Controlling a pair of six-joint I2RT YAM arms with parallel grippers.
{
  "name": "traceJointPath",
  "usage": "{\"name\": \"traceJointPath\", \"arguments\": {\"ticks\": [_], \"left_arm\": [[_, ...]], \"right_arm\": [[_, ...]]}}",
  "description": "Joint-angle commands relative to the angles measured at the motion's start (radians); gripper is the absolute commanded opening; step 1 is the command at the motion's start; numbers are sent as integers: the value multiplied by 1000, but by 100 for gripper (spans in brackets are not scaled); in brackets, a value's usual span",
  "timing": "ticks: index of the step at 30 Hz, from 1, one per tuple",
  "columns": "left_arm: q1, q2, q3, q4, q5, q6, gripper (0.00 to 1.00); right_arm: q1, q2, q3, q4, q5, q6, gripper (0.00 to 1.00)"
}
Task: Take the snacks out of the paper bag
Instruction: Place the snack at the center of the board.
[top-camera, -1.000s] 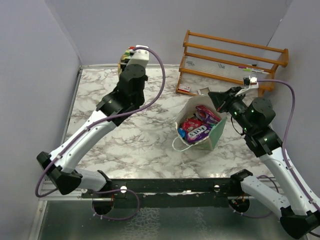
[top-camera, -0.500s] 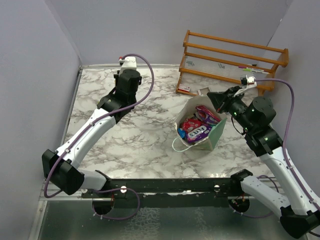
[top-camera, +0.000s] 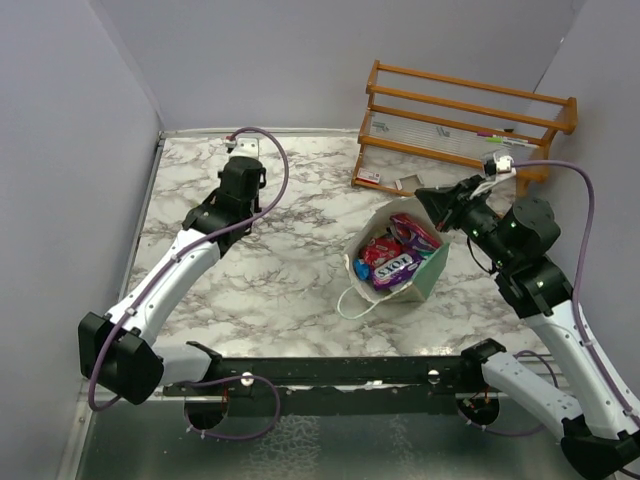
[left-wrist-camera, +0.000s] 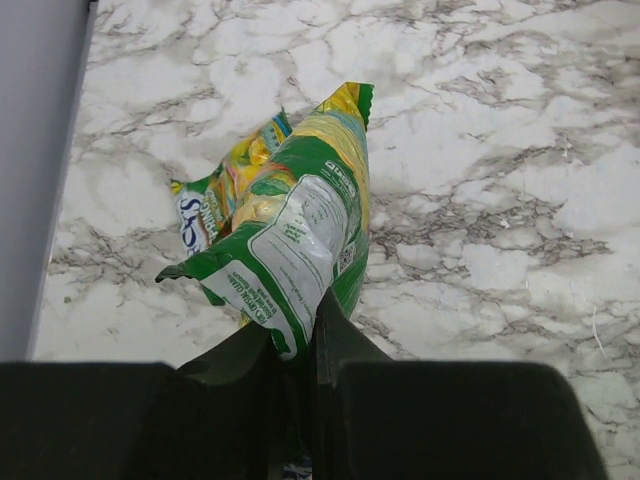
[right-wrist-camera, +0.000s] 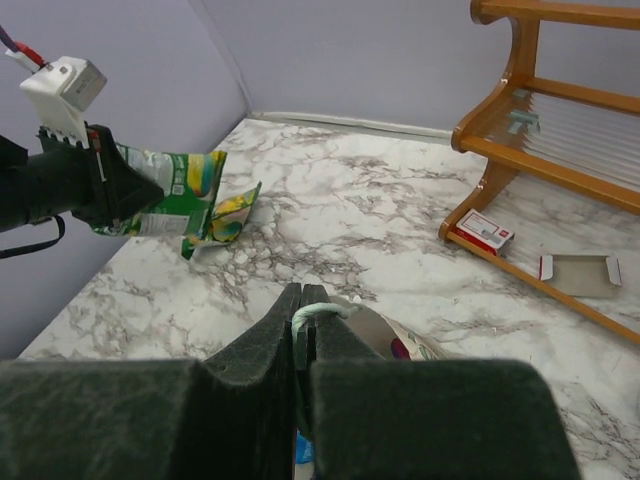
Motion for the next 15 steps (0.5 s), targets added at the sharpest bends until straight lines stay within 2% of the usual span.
{"name": "traceJointPath", "arguments": {"ticks": [1, 6, 11, 15], "left_arm": [[12, -20, -3, 29, 119, -2, 0], [33, 13, -14, 40, 210, 13, 0], [60, 140, 62, 20, 272, 30, 0], [109, 249, 137, 30, 410, 17, 0]], "right_arm": [[5, -11, 31, -23, -7, -51, 2], [5, 1, 39, -50, 10, -53, 2], [6, -8, 25, -33, -11, -33, 2], [5, -15, 28, -36, -15, -25, 2]]}}
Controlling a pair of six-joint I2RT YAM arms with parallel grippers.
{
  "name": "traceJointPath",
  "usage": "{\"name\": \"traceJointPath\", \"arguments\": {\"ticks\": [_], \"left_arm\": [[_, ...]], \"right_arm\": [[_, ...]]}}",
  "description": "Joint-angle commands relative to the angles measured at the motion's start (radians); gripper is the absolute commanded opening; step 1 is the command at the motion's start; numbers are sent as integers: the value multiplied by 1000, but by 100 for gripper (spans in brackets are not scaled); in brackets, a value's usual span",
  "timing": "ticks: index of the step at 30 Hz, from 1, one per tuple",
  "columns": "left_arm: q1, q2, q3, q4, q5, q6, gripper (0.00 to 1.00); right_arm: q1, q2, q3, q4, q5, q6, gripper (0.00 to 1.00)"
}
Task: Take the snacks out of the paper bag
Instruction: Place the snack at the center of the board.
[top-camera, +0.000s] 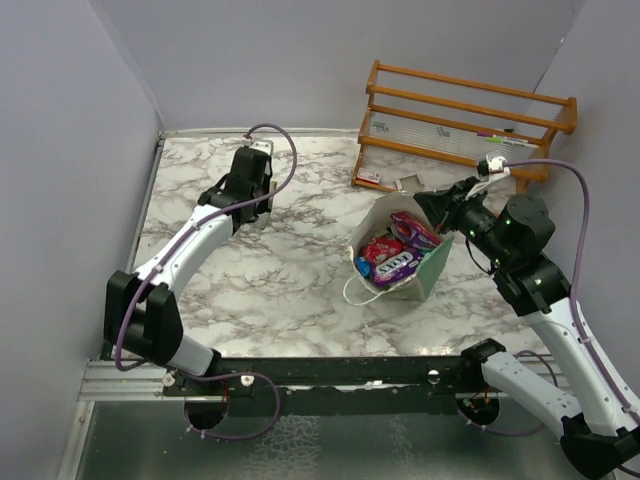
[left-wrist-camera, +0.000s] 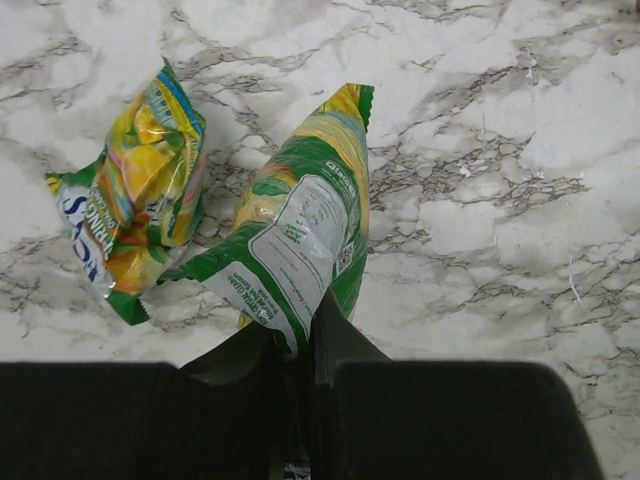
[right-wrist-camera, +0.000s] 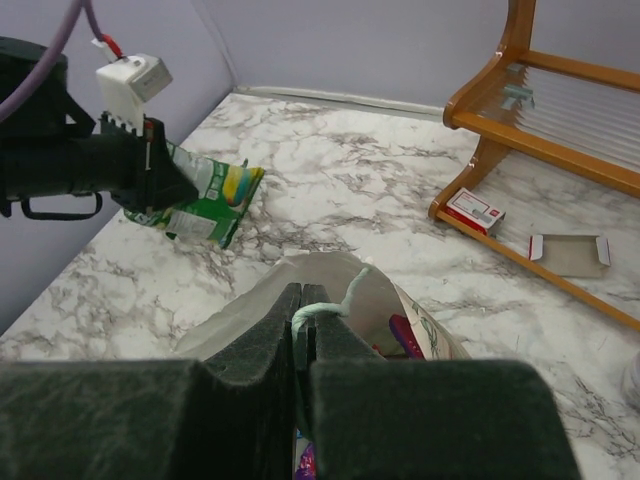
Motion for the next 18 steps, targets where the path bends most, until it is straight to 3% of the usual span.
{"name": "traceJointPath", "arguments": {"ticks": [1, 4, 10, 13, 18], "left_arm": [[61, 106, 107, 40, 192, -5, 0], [108, 173, 131, 35, 210, -19, 0], [178, 135, 27, 50, 131, -24, 60], [177, 60, -19, 81, 210, -25, 73], [170, -128, -100, 175, 437, -55, 88]], "right_arm": [[5, -24, 29, 12, -14, 12, 2], [5, -33, 20, 16, -32, 2, 2], [5, -47, -38, 79, -261, -95, 2], [5, -53, -65, 87, -397, -155, 2], [5, -79, -104, 105, -479, -162, 2]]}}
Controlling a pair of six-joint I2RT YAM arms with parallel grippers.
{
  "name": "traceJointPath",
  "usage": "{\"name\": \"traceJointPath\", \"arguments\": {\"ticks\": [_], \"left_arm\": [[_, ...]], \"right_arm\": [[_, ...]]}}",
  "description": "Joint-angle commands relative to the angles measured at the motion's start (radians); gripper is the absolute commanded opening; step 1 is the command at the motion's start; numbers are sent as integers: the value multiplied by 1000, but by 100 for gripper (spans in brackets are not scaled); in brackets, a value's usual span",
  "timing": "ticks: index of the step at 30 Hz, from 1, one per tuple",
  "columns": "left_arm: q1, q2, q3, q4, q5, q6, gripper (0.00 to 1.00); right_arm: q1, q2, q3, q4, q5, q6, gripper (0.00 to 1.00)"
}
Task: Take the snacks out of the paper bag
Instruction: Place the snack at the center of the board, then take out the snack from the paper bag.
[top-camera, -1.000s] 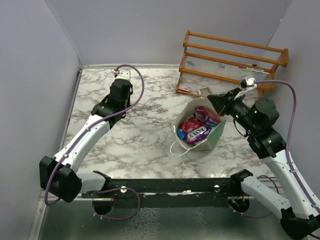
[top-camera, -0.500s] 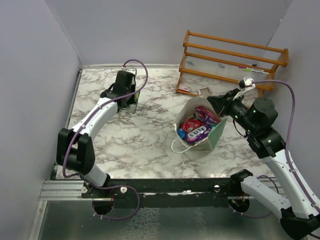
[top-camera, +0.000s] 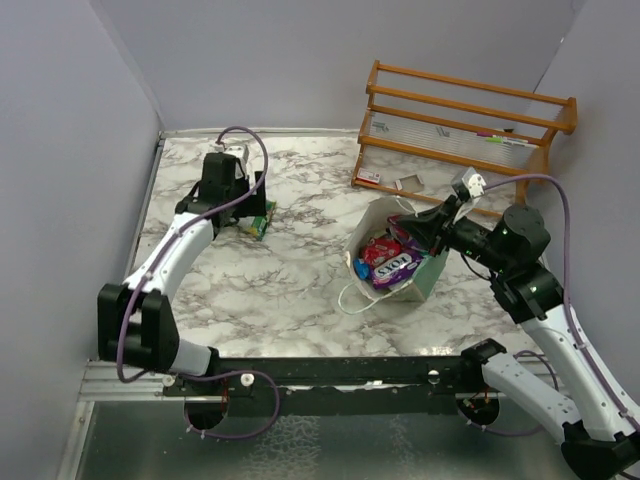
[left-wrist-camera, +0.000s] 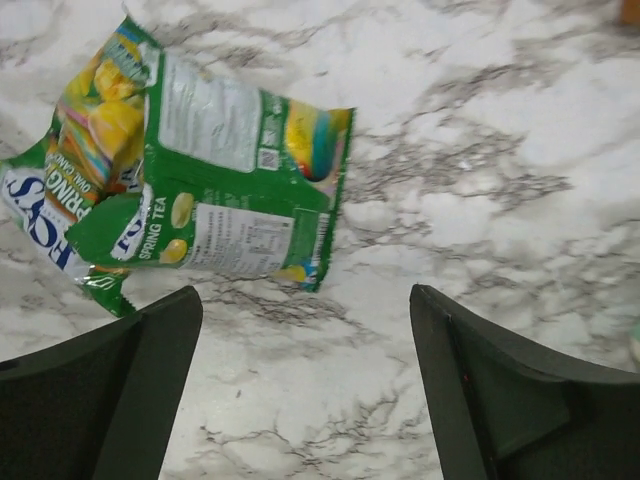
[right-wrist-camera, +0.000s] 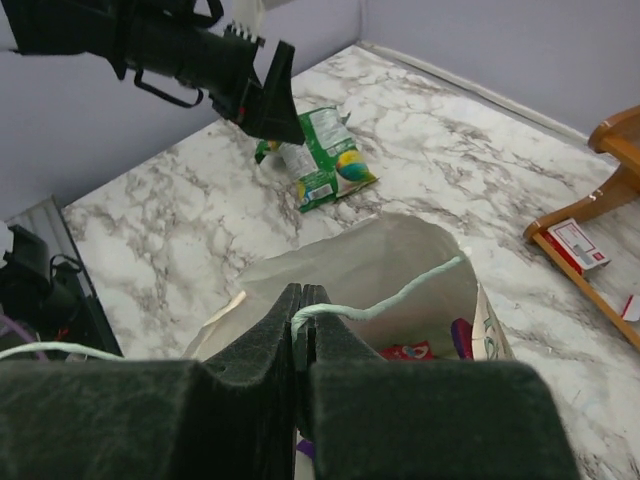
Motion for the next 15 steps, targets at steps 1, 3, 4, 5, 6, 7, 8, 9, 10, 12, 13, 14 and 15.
{"name": "traceJointPath", "arguments": {"ticks": [1, 3, 4, 5, 6, 7, 8, 9, 10, 12, 13, 14, 15], "left_arm": [[-13, -215, -60, 157, 249, -34, 89], [-22, -288, -97, 208, 337, -47, 89], [-28, -324, -116, 229, 371, -55, 90], [-35, -352, -132, 252, 401, -63, 90], [-43, -381, -146, 275, 432, -72, 90], [-52, -405, -157, 294, 469, -82, 90], [-59, -426, -164, 316, 506, -94, 90], [-72, -448, -170, 340, 540, -103, 90], [-89, -469, -175, 365, 565, -115, 90], [-136, -508, -192, 429, 598, -135, 90], [-167, -525, -199, 463, 603, -142, 91], [-211, -539, -207, 495, 600, -144, 91], [-255, -547, -213, 533, 594, -142, 91]], "right_arm": [[5, -45, -38, 68, -182, -35, 2], [5, -57, -54, 82, -201, -30, 2], [5, -62, -59, 84, -203, -29, 2], [5, -67, -61, 84, -202, -29, 2], [5, -70, -61, 84, -199, -24, 2], [5, -70, -56, 80, -194, -19, 2], [5, -70, -46, 77, -188, -12, 2], [5, -67, -33, 77, -184, -2, 2], [5, -64, -22, 81, -182, 10, 2], [5, -58, -8, 101, -185, 40, 2], [5, -55, -6, 116, -187, 56, 2], [5, -52, -7, 128, -190, 67, 2], [5, -49, -10, 142, -195, 78, 2]]}}
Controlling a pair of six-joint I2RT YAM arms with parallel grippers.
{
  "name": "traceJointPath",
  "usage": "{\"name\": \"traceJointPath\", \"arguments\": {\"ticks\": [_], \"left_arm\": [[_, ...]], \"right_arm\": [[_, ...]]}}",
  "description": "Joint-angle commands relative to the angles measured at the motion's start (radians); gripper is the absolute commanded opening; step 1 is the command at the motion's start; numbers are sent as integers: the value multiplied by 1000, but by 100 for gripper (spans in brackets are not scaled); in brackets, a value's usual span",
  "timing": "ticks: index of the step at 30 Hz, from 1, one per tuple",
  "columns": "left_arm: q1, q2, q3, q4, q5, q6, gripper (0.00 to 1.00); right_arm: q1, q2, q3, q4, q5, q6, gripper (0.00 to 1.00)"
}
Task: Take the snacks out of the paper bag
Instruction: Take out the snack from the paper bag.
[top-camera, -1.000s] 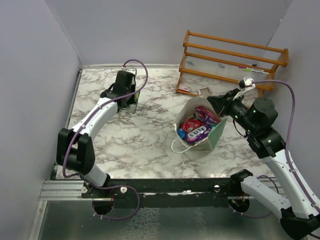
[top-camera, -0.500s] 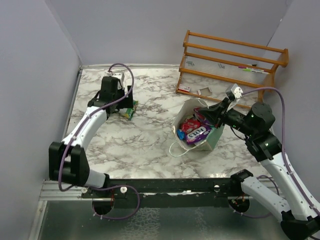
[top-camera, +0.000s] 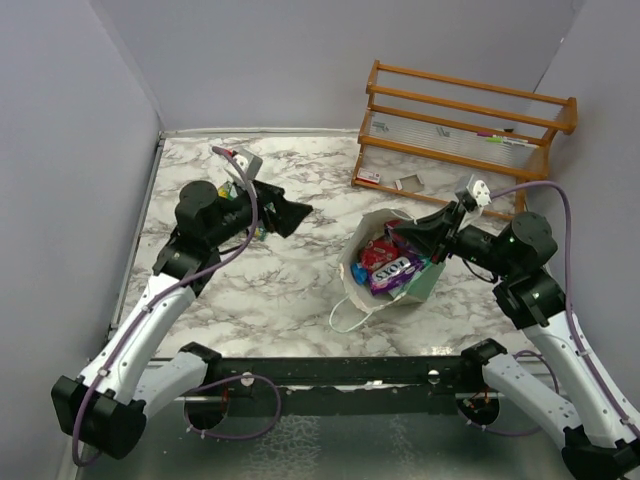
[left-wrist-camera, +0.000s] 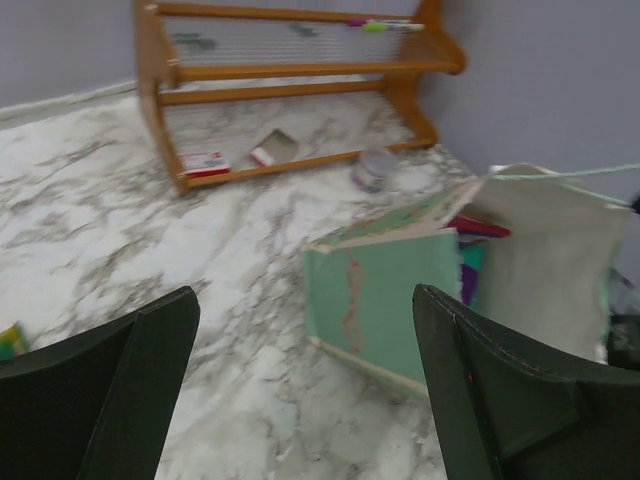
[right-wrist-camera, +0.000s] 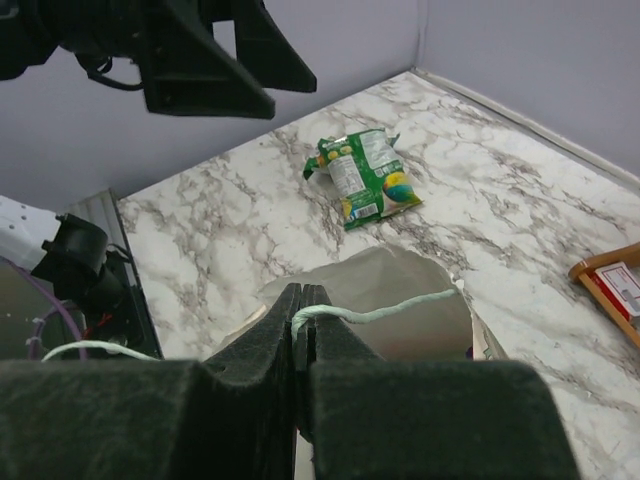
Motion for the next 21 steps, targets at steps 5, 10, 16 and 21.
{"name": "traceJointPath", "arguments": {"ticks": [5, 10, 16, 21], "left_arm": [[-357, -42, -60, 295, 85, 73, 87], [-584, 39, -14, 189, -44, 383, 83], [-768, 154, 29, 98, -202, 792, 77], [-817, 213, -22, 191, -299, 1006, 77]], "right_arm": [[5, 0, 25, 116, -57, 86, 2], [5, -19, 28, 119, -48, 99, 2], [5, -15, 48, 107, -49, 111, 2], [5, -25, 51, 114, -50, 120, 2]]}}
